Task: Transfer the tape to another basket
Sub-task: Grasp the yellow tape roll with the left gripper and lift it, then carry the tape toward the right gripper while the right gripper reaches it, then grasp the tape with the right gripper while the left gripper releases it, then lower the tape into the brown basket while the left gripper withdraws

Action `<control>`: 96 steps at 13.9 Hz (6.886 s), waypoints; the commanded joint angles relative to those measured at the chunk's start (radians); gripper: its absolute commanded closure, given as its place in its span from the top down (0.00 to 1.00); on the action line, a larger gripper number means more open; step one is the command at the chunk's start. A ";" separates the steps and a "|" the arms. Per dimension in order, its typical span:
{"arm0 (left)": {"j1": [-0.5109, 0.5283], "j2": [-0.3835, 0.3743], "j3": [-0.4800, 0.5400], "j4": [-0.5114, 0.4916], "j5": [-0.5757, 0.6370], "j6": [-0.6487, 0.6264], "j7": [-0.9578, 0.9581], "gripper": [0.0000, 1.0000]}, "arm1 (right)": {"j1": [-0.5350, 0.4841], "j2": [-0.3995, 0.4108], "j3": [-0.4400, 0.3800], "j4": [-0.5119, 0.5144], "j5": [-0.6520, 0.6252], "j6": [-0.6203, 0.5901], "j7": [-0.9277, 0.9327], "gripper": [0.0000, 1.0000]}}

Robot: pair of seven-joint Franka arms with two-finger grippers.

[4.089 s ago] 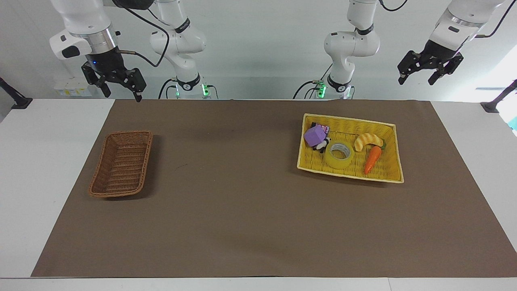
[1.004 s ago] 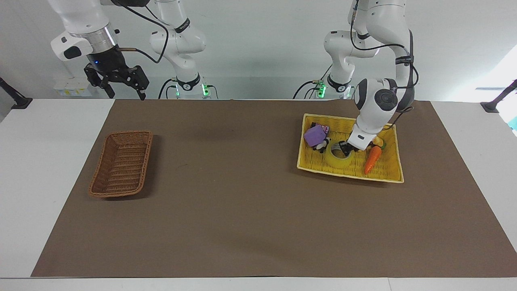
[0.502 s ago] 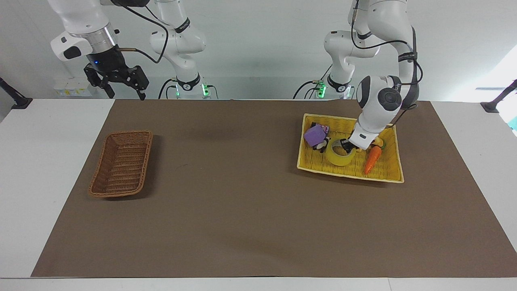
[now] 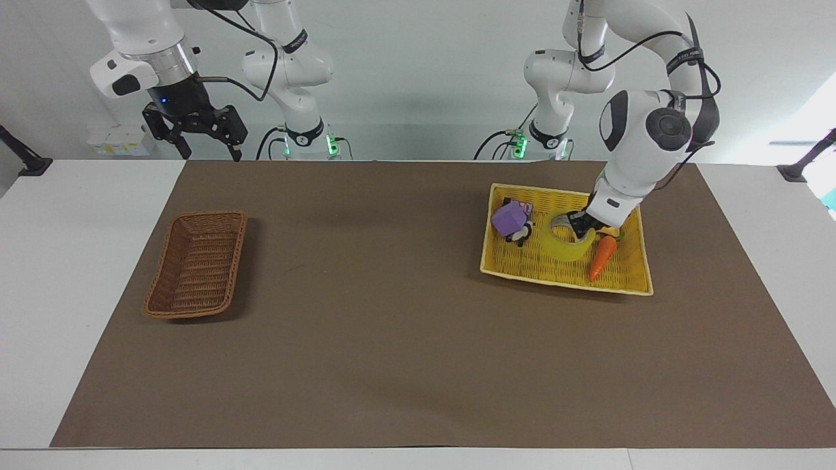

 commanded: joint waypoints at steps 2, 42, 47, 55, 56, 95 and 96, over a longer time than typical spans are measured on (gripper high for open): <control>-0.004 0.001 0.003 0.188 -0.005 -0.209 -0.002 0.00 | 0.007 -0.021 0.016 -0.040 0.029 0.034 -0.045 1.00; -0.297 -0.023 -0.172 0.164 -0.459 0.401 -0.524 1.00 | 0.172 0.018 0.019 -0.294 0.727 0.250 -0.154 0.00; -0.191 -0.052 -0.170 0.172 -0.447 0.248 -0.533 1.00 | 0.022 0.008 0.013 -0.290 0.692 0.073 -0.339 0.00; 0.074 -0.054 -0.157 0.205 -0.207 0.047 -0.317 1.00 | -0.278 0.019 0.012 -0.259 0.486 0.026 -0.636 0.00; 0.109 -0.055 -0.157 0.207 -0.171 0.027 -0.268 1.00 | -0.285 0.019 0.012 -0.261 0.426 0.041 -0.646 0.00; 0.278 -0.110 -0.132 0.334 0.055 -0.339 0.393 1.00 | -0.460 0.357 0.010 -0.281 0.402 0.367 -0.772 1.00; 0.278 -0.114 -0.132 0.324 0.055 -0.326 0.393 1.00 | -0.460 0.357 0.010 -0.262 0.402 0.359 -0.774 1.00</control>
